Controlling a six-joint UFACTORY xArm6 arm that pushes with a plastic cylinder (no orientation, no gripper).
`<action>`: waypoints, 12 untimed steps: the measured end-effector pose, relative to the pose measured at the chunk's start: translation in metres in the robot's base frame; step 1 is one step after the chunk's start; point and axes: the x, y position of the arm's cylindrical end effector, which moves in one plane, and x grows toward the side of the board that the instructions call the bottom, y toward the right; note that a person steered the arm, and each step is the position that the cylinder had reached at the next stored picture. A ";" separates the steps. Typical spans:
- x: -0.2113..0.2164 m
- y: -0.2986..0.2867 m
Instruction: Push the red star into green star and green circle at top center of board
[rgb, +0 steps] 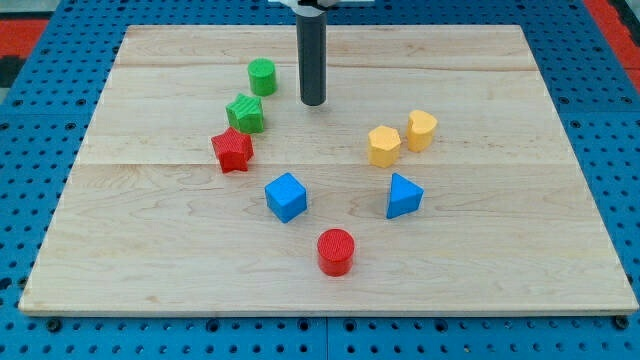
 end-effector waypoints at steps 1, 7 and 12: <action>0.031 -0.002; 0.090 -0.007; 0.127 -0.163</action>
